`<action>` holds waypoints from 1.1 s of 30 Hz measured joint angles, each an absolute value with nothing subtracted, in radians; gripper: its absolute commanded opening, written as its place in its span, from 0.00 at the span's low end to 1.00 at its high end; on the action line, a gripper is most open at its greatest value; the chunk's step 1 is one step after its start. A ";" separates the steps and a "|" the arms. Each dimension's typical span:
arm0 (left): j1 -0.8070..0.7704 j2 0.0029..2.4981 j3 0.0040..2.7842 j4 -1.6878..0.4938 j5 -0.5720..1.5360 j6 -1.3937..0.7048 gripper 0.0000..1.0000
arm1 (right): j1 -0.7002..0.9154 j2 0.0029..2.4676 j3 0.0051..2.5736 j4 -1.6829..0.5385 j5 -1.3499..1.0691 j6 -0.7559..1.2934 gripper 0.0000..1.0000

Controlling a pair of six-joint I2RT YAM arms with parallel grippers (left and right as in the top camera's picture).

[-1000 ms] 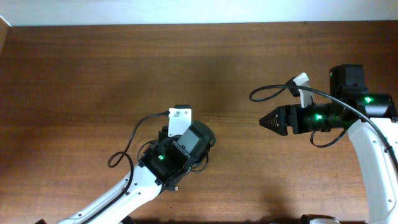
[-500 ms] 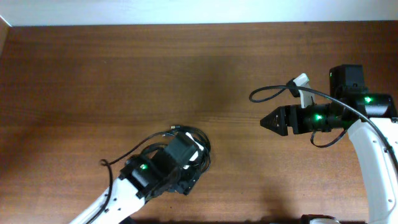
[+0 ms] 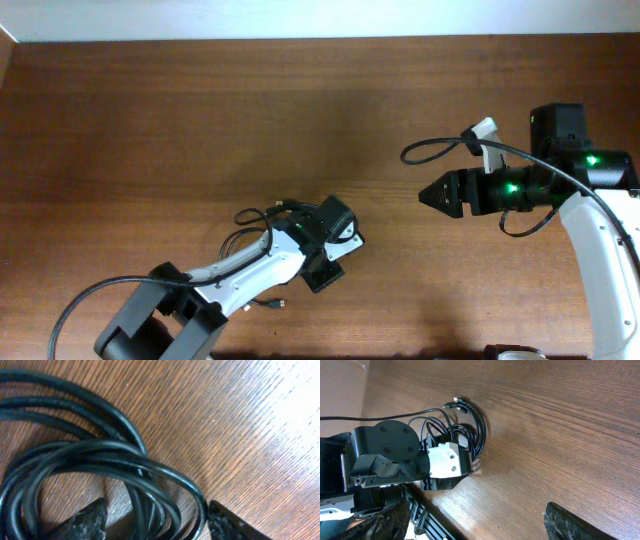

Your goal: Untangle cables

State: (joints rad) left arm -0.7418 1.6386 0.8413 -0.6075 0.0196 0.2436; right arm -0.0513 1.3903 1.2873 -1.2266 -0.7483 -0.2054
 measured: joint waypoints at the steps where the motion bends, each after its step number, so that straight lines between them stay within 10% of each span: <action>1: -0.742 1.639 0.841 -0.592 0.049 0.244 0.00 | -0.051 1.390 1.287 -1.227 -0.749 -0.205 0.85; 11: -0.683 1.517 1.159 -0.546 0.261 -0.020 0.00 | -0.051 1.390 1.287 -1.231 -0.752 -0.208 0.85; 16: -0.426 1.321 1.175 -0.424 0.422 -0.569 0.00 | -0.051 1.390 1.288 -1.222 -1.011 -0.333 0.85; 33: -0.527 1.316 1.176 0.058 0.830 -1.293 0.00 | -0.037 1.390 1.288 -1.019 -1.514 -0.661 0.79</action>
